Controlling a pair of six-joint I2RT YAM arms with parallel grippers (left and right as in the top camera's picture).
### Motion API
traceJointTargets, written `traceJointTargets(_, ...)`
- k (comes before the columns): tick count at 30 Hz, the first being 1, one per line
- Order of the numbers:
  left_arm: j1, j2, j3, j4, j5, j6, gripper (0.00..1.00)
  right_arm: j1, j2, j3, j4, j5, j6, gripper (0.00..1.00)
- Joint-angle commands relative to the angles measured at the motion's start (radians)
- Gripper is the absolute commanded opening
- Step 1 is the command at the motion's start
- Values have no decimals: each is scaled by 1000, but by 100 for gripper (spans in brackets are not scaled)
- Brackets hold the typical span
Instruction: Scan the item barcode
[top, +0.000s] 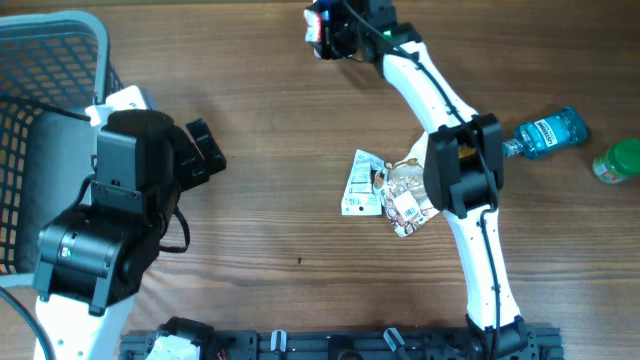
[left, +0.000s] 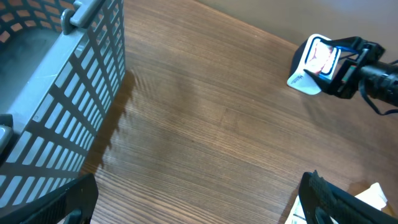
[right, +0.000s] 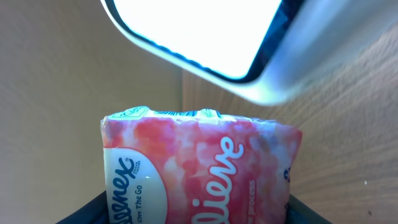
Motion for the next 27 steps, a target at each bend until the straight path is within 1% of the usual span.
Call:
traceJointTargets(1, 6, 0, 8, 2, -16, 19, 100, -22, 11, 19, 9, 21, 14, 63)
traceJointTargets(6, 6, 0, 8, 2, -16, 19, 100, -23, 11, 19, 10, 19, 21, 63)
traceJointTargets(11, 6, 0, 8, 2, -16, 19, 100, -23, 11, 19, 49, 10, 9, 63)
traceJointTargets(12, 6, 0, 8, 2, -16, 19, 100, -23, 11, 19, 71, -3, -21, 61)
traceJointTargets(14, 6, 0, 8, 2, -16, 19, 100, -24, 5, 19, 98, -20, -101, 55)
traceJointTargets(15, 6, 0, 8, 2, -16, 19, 100, -24, -4, 19, 93, -21, -135, 50)
traceJointTargets(16, 6, 0, 8, 2, -16, 19, 100, -24, -16, 19, 80, -14, -174, 48)
traceJointTargets(19, 6, 0, 8, 2, -16, 19, 100, -24, -76, 19, -45, 57, -294, 47)
traceJointTargets(22, 6, 0, 8, 2, -16, 19, 100, -25, -166, 19, -230, 204, -410, 49)
traceJointTargets(24, 6, 0, 8, 2, -16, 19, 100, -28, -236, 19, -359, 344, -480, 53)
traceJointTargets(26, 6, 0, 8, 2, -16, 19, 100, -31, -294, 19, -459, 444, -526, 58)
traceJointTargets(27, 6, 0, 8, 2, -16, 19, 100, -34, -327, 19, -515, 506, -549, 62)
